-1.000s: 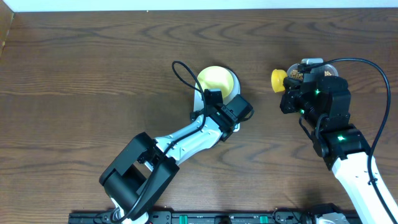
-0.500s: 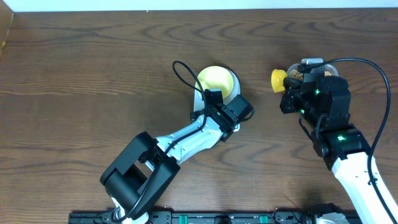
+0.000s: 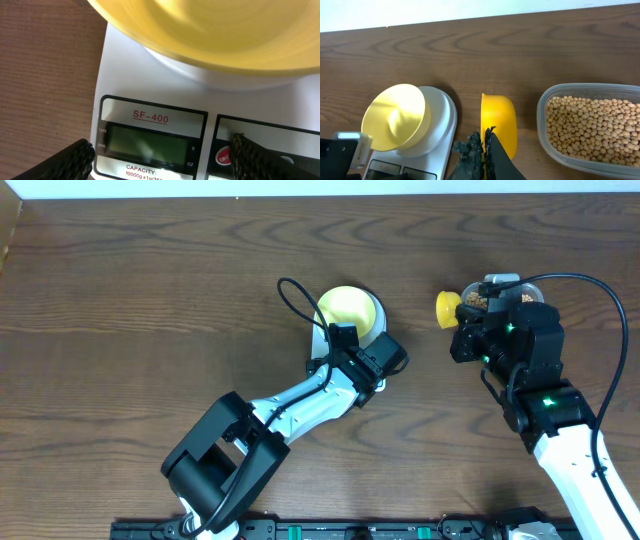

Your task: Scoop item into bowl and weigh 50g on scale

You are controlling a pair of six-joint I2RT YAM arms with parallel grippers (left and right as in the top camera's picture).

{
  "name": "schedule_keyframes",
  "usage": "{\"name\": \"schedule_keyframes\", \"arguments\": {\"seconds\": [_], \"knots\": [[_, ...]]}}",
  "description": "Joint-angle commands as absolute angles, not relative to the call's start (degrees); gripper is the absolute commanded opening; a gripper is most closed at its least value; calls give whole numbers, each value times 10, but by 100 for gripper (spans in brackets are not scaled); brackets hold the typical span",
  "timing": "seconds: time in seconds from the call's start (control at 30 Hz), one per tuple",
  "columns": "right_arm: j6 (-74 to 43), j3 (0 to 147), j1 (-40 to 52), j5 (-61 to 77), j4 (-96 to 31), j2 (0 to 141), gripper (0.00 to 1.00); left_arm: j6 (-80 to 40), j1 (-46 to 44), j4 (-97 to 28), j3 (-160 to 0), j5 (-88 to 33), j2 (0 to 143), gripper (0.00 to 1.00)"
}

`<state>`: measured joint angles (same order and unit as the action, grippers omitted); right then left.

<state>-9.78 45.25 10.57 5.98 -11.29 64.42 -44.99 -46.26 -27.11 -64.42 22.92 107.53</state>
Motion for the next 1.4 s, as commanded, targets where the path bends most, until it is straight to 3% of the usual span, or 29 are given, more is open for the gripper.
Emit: {"name": "schedule_keyframes", "arguments": {"seconds": [0.0,1.37], "knots": [[-90,462,105,62,-111,640,1,-446,-460,-282,-640,236,1080,88],[-89,462,105,61,-111,640,1,-446,-460,-284,-640,236,1038,88]]}}
